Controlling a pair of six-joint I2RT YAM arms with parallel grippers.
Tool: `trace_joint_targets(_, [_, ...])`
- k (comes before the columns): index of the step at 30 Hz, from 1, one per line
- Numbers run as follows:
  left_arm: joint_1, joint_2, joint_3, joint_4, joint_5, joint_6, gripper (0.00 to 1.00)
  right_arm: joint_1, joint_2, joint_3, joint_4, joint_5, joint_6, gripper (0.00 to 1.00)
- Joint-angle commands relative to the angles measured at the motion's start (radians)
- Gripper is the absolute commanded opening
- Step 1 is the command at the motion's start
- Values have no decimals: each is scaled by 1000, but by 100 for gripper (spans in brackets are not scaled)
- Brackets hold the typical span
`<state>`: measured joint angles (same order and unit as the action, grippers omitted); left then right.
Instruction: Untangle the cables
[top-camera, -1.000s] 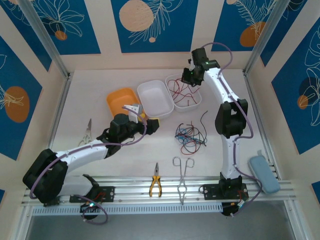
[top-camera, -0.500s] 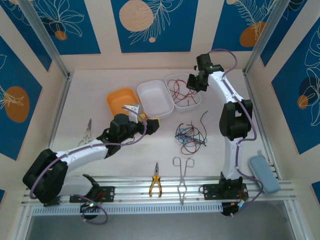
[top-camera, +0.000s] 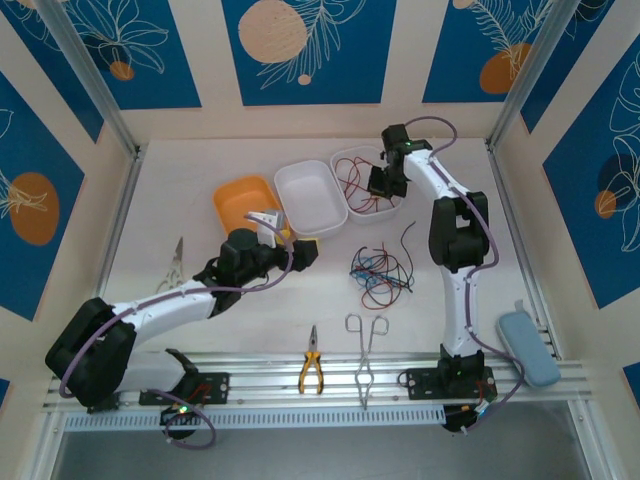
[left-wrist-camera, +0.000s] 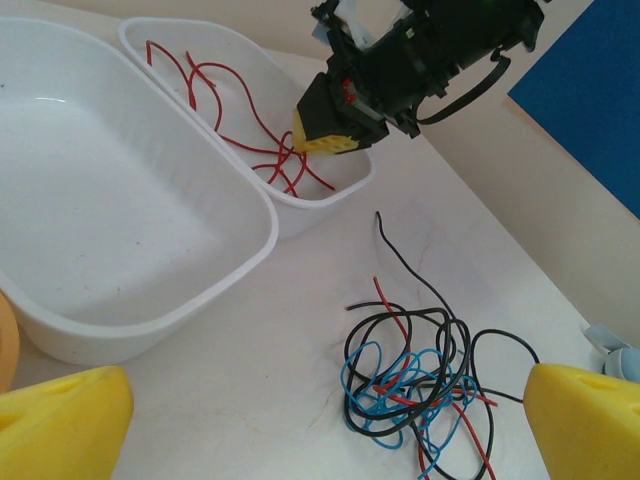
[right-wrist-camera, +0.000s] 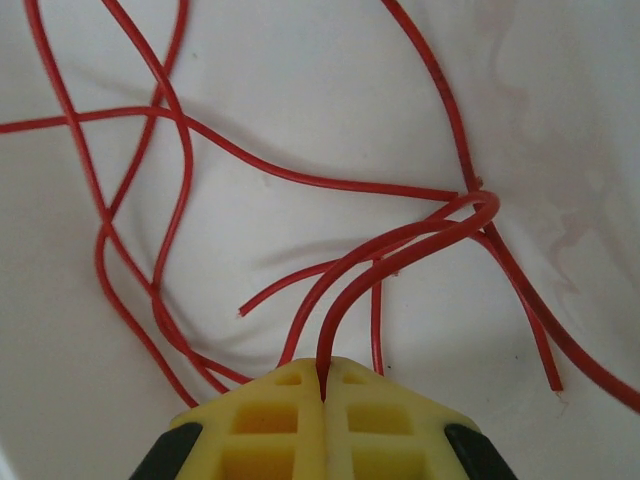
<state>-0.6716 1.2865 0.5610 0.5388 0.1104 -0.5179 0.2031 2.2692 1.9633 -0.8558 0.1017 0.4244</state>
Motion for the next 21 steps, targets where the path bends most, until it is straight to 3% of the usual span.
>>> trace_joint_targets(1, [9,-18,-11,21,12,-2,100,11,31,22,-35,-1,11,0])
trace_joint_targets(12, [9,-20,-14,19,12,-3,100,43,97,111,-64,-23,-8,0])
trace_joint_targets(16, [9,-26,-16,13,9,-1,100,52,83,172,-99,-10,-15,26])
trace_joint_targets(19, [9,-33,-20,11,3,-2,100,56,52,206,-136,21,-3,36])
trace_joint_targets(21, [9,-38,-22,11,-1,-1,100,55,22,207,-155,50,12,52])
